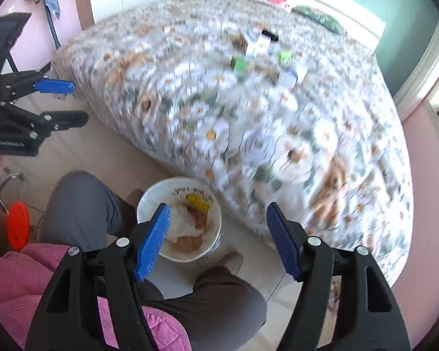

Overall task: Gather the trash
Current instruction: 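Move both open tools back toward the items on the bed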

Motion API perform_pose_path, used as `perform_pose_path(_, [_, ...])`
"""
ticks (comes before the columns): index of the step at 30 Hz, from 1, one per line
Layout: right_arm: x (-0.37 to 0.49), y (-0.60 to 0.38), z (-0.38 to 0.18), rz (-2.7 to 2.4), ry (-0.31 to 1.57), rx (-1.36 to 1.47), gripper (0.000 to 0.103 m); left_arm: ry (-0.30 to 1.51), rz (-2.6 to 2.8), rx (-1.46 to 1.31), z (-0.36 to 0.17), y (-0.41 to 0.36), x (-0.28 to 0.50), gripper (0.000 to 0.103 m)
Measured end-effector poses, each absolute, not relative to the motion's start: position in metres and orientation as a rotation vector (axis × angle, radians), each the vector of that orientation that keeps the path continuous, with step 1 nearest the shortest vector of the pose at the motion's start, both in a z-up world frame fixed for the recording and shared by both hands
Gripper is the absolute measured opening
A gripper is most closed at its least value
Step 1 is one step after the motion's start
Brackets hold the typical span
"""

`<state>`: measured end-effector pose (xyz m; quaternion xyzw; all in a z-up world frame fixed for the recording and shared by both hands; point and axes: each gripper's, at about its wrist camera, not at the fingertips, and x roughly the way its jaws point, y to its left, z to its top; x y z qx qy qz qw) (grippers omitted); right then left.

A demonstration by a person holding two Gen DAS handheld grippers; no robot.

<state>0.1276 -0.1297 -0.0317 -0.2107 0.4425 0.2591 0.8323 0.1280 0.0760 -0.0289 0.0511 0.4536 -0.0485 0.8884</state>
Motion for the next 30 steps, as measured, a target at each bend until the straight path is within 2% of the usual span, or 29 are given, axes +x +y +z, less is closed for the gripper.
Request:
perform_pose_path(5, [0.130, -0.139, 0.046, 0.538, 0.810, -0.441, 0.073, 0.848, -0.110, 0.164, 0.026, 0.073, 0.133, 0.084])
perform_pose_path(9, [0.135, -0.141, 0.100, 0.536, 0.713, -0.423, 0.080, 0.783, -0.113, 0.210, 0.062, 0.065, 0.146, 0.090])
perform_pose_path(17, [0.180, -0.132, 0.168, 0.491, 0.618, -0.399, 0.082, 0.738, -0.124, 0.250, 0.096, 0.054, 0.194, 0.093])
perform_pose_path(23, [0.241, -0.129, 0.177, 0.465, 0.651, -0.328, 0.083, 0.794, -0.174, 0.197, 0.090, 0.055, 0.253, 0.093])
perform_pose_path(30, [0.325, -0.116, 0.141, 0.415, 0.752, -0.268, 0.083, 0.886, -0.165, 0.201, 0.051, 0.053, 0.327, 0.093])
